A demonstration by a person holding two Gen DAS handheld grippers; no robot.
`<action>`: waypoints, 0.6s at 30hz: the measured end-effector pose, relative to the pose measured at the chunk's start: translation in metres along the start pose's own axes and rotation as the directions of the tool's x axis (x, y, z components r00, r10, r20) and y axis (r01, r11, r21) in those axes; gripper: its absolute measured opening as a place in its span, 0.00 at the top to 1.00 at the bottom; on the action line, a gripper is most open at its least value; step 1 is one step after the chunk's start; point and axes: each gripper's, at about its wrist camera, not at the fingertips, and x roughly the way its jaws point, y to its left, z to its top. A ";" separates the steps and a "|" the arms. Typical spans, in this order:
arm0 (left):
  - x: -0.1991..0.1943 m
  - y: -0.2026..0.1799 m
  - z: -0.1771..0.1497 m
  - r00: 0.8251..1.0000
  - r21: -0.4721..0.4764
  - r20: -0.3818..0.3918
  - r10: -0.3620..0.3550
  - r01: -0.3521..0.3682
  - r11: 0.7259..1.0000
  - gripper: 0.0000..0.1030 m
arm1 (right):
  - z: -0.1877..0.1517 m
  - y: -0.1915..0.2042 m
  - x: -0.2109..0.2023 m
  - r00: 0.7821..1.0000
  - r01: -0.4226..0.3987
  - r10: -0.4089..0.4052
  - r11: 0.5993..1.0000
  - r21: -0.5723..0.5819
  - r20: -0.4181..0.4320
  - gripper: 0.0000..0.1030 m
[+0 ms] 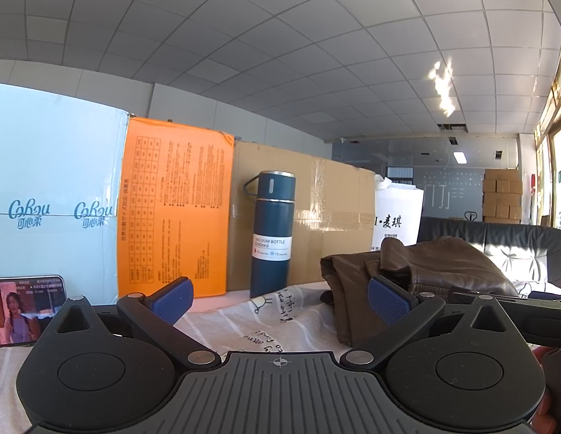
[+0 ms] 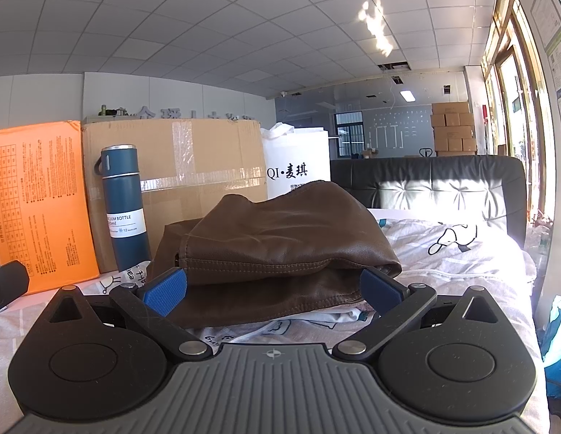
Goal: Fold clothes
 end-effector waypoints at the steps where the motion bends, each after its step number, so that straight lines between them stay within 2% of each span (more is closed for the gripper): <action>1: 0.000 0.000 0.000 1.000 0.000 0.000 0.000 0.000 1.000 0.00 | 0.000 0.000 0.000 1.000 0.000 0.000 1.000 0.000 -0.001 0.00; 18: 0.001 0.000 0.000 1.000 0.001 0.000 0.000 0.000 1.000 0.00 | 0.000 0.001 0.000 1.000 -0.002 0.002 1.000 -0.001 0.004 0.00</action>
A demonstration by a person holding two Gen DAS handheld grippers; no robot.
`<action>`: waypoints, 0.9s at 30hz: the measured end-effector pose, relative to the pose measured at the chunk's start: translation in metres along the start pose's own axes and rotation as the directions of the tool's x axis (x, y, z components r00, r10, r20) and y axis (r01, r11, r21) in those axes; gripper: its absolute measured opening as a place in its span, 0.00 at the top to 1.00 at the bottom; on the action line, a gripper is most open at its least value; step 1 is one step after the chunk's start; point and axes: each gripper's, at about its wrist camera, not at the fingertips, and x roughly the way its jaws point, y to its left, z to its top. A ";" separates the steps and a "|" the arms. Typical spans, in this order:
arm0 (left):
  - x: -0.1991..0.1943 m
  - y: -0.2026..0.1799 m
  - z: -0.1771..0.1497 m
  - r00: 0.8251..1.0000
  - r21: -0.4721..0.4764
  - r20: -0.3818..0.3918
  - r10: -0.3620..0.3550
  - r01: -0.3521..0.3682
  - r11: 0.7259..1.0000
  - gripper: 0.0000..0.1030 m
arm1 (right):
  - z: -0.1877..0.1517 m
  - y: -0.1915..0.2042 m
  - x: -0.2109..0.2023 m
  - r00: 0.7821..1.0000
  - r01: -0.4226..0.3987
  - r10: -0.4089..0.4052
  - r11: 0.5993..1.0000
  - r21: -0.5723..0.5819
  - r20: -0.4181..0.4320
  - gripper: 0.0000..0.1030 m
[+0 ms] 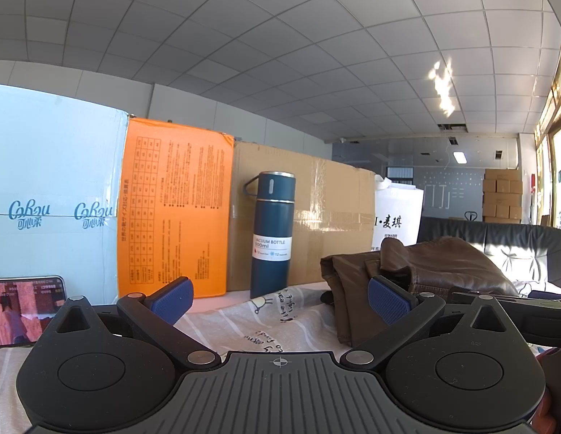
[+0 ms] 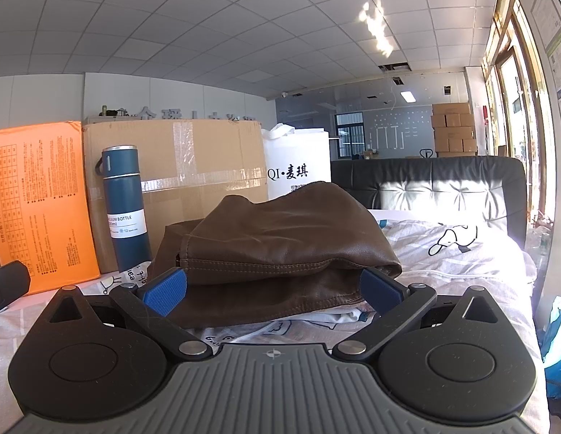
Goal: Fold clothes
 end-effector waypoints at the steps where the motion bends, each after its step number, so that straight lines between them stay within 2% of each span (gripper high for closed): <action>1: 0.000 0.000 0.000 1.000 0.000 0.000 0.000 0.000 1.000 0.00 | 0.000 0.000 0.000 1.000 0.000 0.000 1.000 0.000 0.001 0.00; 27: -0.001 0.000 0.000 1.000 0.000 0.001 -0.001 0.001 1.000 0.00 | 0.000 0.000 -0.002 1.000 -0.004 0.004 1.000 -0.004 0.007 0.00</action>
